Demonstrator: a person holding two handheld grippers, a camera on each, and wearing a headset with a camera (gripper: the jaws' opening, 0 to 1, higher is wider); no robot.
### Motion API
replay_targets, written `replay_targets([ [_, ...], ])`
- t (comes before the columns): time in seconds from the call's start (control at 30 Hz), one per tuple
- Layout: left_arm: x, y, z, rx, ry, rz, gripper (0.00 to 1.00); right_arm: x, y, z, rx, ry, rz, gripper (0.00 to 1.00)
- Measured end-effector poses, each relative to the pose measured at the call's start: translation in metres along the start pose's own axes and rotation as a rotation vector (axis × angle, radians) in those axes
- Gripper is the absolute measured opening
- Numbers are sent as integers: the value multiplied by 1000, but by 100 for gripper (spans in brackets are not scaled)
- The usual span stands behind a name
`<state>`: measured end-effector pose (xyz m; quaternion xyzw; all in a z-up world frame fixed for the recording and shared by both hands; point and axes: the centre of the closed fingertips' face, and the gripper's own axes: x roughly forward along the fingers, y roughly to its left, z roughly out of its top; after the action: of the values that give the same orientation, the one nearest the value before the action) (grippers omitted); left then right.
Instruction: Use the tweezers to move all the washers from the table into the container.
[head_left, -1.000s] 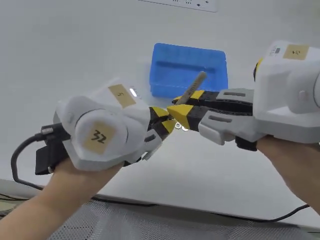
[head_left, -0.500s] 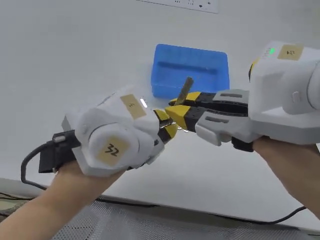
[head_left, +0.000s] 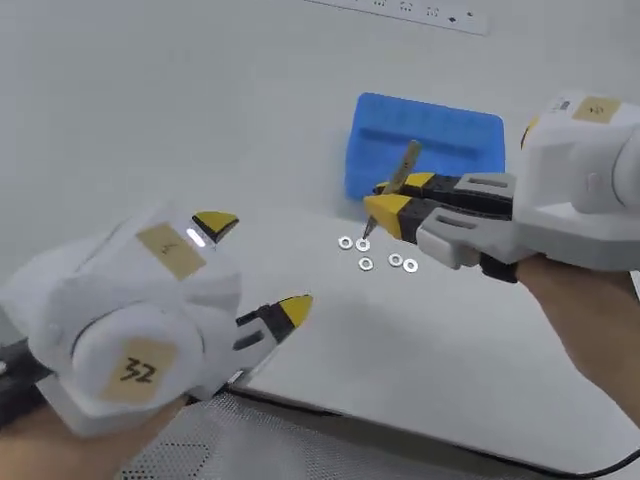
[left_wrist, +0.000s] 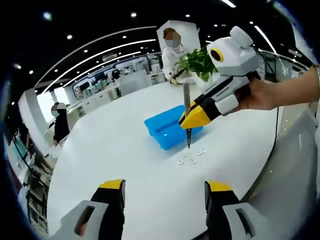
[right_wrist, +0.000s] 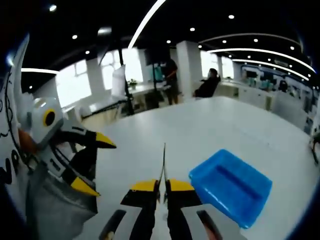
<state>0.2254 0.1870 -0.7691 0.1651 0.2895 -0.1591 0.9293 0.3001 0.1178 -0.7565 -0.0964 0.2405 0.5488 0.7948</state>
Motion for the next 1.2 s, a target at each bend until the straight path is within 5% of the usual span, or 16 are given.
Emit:
replay_targets([
  [0.1, 3, 5, -7, -55, -7, 45, 76, 9, -4, -3, -6, -3, -7, 4],
  [0.33, 7, 5, -7, -109, -24, 16, 90, 23, -9, -14, -7, 9, -10, 4],
  [0.73, 11, 2, -12, -66, 8, 11, 87, 41, -20, -34, -23, 44, -19, 4],
  [1.2, 13, 1, -15, -64, 25, 5, 87, 43, -19, -36, -11, 46, -12, 4],
])
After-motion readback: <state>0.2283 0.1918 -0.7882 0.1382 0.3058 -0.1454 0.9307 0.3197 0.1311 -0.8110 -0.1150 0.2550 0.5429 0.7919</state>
